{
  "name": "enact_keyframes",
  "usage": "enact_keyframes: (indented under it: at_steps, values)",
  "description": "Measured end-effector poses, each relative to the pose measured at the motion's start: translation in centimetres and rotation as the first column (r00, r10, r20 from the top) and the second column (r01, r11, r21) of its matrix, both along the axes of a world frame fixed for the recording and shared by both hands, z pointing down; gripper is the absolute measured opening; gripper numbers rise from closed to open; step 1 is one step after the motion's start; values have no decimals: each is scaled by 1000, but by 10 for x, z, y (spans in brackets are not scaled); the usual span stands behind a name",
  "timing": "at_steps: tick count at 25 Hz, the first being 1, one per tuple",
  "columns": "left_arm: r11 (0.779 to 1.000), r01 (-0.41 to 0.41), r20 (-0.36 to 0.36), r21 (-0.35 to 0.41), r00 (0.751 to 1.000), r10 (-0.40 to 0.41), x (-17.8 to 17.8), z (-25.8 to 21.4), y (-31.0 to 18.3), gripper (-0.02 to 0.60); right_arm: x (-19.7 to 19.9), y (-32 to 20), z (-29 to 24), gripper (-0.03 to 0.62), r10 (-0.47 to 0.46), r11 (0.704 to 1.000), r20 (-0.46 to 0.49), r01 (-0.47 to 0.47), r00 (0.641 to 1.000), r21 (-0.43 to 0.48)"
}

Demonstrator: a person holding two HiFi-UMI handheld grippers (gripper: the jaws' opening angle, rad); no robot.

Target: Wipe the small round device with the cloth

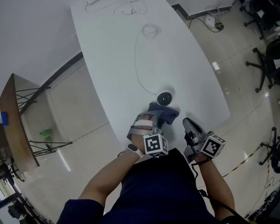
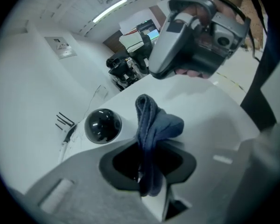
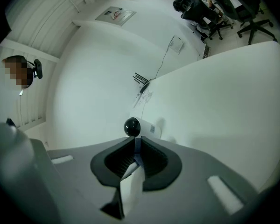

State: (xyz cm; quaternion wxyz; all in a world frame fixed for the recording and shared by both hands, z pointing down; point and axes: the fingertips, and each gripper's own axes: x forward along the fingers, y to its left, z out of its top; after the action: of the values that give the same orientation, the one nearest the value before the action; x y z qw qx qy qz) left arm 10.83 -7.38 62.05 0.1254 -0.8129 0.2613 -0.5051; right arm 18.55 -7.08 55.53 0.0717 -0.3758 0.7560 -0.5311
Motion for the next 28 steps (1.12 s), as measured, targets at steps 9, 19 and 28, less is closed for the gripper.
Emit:
enact_keyframes:
  at_steps: [9, 19, 28]
  values:
    - [766, 247, -501, -593, 632, -591, -50, -83, -11, 86, -12, 1, -20, 46, 14, 999, -7, -14, 1000, 47]
    - [545, -17, -515, -838, 354, -781, -50, -115, -60, 81, -27, -5, -32, 44, -3, 998, -30, 5, 1000, 68]
    - [329, -133, -355, -935, 340, -871, -71, -62, -82, 83, -21, -1, -24, 44, 20, 1000, -24, -19, 1000, 21]
